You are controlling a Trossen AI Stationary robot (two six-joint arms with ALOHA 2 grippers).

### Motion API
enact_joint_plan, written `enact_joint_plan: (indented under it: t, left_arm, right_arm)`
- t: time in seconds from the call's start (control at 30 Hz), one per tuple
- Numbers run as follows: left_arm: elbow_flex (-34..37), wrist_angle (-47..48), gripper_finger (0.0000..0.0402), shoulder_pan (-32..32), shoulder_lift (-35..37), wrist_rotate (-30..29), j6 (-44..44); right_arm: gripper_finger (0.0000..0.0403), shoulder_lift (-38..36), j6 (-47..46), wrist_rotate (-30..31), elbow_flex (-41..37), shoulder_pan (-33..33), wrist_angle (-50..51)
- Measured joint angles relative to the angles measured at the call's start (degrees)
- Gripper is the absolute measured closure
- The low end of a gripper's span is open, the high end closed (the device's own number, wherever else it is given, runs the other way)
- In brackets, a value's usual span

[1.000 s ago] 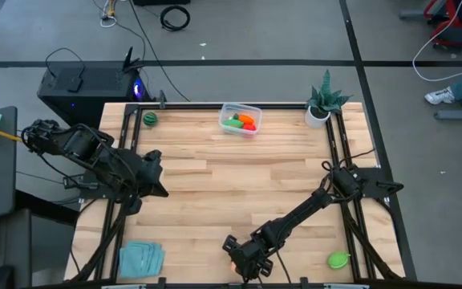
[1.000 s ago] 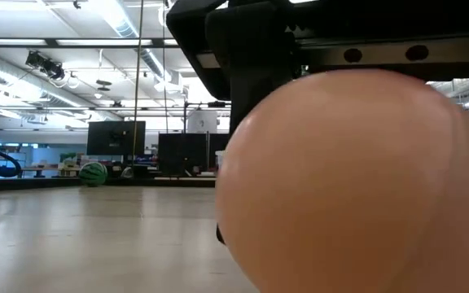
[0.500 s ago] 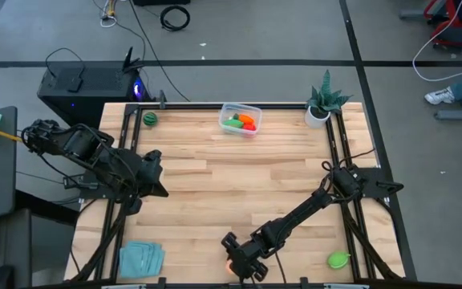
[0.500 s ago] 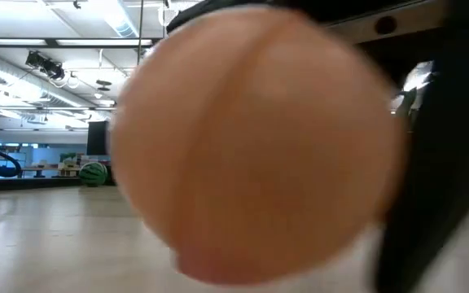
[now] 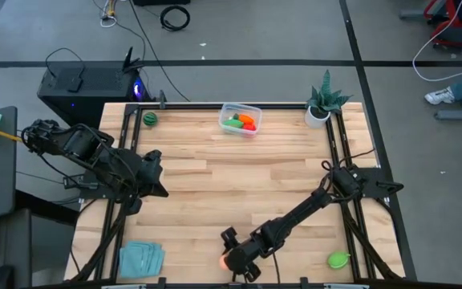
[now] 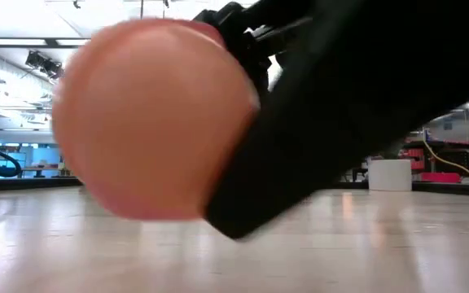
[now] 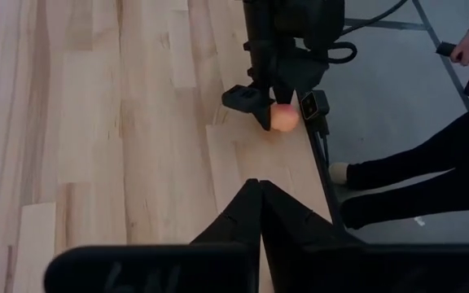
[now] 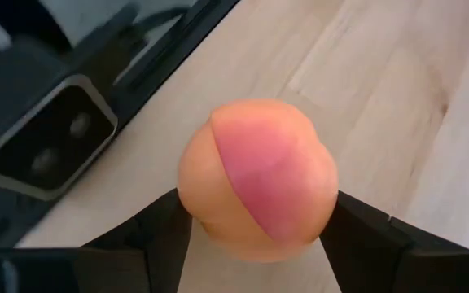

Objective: Pick and placing Produce into tupperware
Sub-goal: Put the light pink peach into the transparent container

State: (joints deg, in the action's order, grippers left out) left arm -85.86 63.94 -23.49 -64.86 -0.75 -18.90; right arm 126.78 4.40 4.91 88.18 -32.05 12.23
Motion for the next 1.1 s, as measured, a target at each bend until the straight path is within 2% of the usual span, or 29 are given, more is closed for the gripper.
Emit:
enact_joint_plan:
  t: [0.17,0.37,0.53,0.9,1.1]
  left_arm:
    - [0.0,0.0,0.0382,0.0,0.0,0.0,-0.4]
    - [0.0,0.0,0.0396,0.0,0.0,0.0,-0.4]
    - [0.0,0.0,0.0379,0.0,0.0,0.0,-1.5]
    - [0.0,0.2,0.0396,0.0,0.0,0.0,-1.4]
    - [0.0,0.2,0.0377,0.0,0.0,0.0,-1.4]
  right_arm:
    - [0.0154,0.0,-5.7,0.7,0.0,0.9,-2.6]
    - [0.0155,-0.3,-10.3,5.7,0.0,2.6,-4.1]
    - [0.0153,-1.5,-13.8,7.1,0.0,4.8,-4.0]
    - [0.0153,-5.4,-14.8,9.7,0.1,11.2,-4.6]
    - [0.0153,-9.4,-14.8,10.8,0.1,16.4,-1.9]
